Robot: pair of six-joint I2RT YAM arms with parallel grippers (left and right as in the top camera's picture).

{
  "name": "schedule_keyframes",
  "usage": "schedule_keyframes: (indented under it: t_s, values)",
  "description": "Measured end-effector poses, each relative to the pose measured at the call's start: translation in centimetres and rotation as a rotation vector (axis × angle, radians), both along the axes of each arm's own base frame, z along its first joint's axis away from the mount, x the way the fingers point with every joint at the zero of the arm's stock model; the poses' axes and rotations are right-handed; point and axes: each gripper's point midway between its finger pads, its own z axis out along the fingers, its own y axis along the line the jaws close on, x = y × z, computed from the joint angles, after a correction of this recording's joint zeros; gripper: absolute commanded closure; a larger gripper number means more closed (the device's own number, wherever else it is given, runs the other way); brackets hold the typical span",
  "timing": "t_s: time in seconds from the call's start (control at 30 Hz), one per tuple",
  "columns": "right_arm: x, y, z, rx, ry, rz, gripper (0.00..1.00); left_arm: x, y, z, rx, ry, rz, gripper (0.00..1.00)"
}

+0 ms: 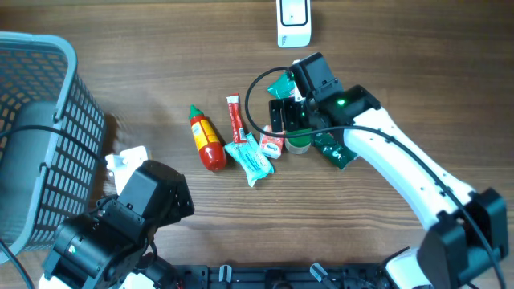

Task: Scan the item barcode
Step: 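Lift the jar with the right gripper and turn it sideways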

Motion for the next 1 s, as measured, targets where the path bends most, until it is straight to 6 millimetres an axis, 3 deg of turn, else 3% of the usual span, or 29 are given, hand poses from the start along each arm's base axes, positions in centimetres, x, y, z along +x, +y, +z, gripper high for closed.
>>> schedule_keyframes:
  t_s: [0.13, 0.17, 0.3, 0.67, 0.73, 0.87, 1.0]
  values:
    - [1.1, -0.5, -3.5, -0.064, 0.037, 0.021, 0.05, 0.0, 0.0, 0.0, 0.0, 0.0, 0.0, 0.0]
    - [1.3, -1.0, -5.6, -0.095, 0.079, 0.023, 0.07, 0.0, 0.0, 0.0, 0.0, 0.0, 0.0, 0.0]
    - [1.1, -2.0, -8.5, -0.135, 0.151, 0.019, 0.17, 0.0, 0.0, 0.0, 0.0, 0.0, 0.0, 0.0]
    - [-1.3, -2.0, -11.0, -0.13, 0.295, 0.023, 0.23, 0.0, 0.0, 0.0, 0.0, 0.0, 0.0, 0.0]
    - [-1.5, -2.1, -11.8, -0.137, 0.317, 0.021, 0.28, 0.0, 0.0, 0.0, 0.0, 0.0, 0.0, 0.0]
    - [-1.5, -2.0, -12.1, -0.134, 0.327, 0.008, 0.48, 0.0, 0.0, 0.0, 0.0, 0.0, 0.0, 0.0]
    - [-2.1, -2.6, -11.9, -0.136, 0.372, -0.048, 0.52, 0.0, 0.0, 0.0, 0.0, 0.0, 0.0, 0.0]
